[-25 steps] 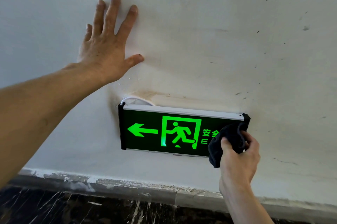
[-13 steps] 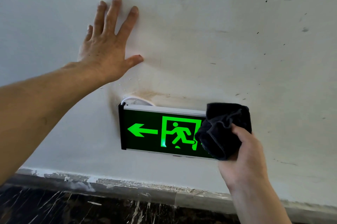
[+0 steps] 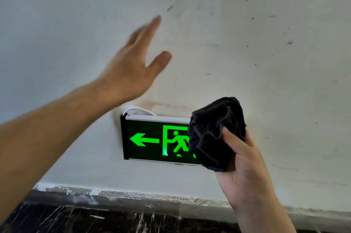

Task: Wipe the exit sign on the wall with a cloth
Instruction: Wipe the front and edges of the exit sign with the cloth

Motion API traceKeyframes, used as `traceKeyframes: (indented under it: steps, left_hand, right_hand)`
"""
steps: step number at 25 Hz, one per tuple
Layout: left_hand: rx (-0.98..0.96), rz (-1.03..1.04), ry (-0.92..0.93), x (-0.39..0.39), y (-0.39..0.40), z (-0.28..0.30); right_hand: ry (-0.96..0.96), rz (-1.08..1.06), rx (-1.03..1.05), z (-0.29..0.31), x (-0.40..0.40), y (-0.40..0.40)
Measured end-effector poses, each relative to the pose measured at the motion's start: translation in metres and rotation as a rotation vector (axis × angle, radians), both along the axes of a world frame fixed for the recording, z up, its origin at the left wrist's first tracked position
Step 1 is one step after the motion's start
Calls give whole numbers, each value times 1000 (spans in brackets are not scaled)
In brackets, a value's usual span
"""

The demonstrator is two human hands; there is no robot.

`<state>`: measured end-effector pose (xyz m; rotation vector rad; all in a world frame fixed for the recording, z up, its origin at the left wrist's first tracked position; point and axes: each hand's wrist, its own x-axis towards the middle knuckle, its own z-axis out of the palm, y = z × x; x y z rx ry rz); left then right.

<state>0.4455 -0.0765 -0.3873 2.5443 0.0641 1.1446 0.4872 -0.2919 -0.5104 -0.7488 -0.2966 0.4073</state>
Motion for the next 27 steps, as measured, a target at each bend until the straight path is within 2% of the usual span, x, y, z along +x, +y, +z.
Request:
traceKeyframes:
  steps: [3, 5, 7, 14, 17, 20, 22, 25, 27]
  left_hand:
    - [-369, -350, 275, -12, -42, -16]
    - [-604, -458, 419, -20, -60, -32]
    - [-799, -508, 489, -22, -67, -46]
    - [-1123, -528, 610, -20, -63, -77]
    - [-1220, -489, 543, -19, -53, -88]
    - [-1309, -429, 415, -18, -43, -97]
    - [-1349, -390, 322, -18, -37, -101]
    - [-1397, -365, 234, -20, -28, -105]
    - [-1418, -350, 213, -23, -22, -107]
  right_hand:
    - [-8, 22, 13, 2, -6, 1]
    - [-29, 33, 10, 4, -10, 2]
    - [-61, 28, -28, 4, -11, 3]
    - [-134, -65, -160, 4, -11, 8]
    - [-256, -139, -325, 9, -1, 16]
    - [-473, -262, -524, 19, 15, 24]
    - [-697, -438, -706, 30, 27, 33]
    - [-1194, -813, -1019, 50, 45, 51]
    - [-1543, -913, -1210, 63, 62, 60]
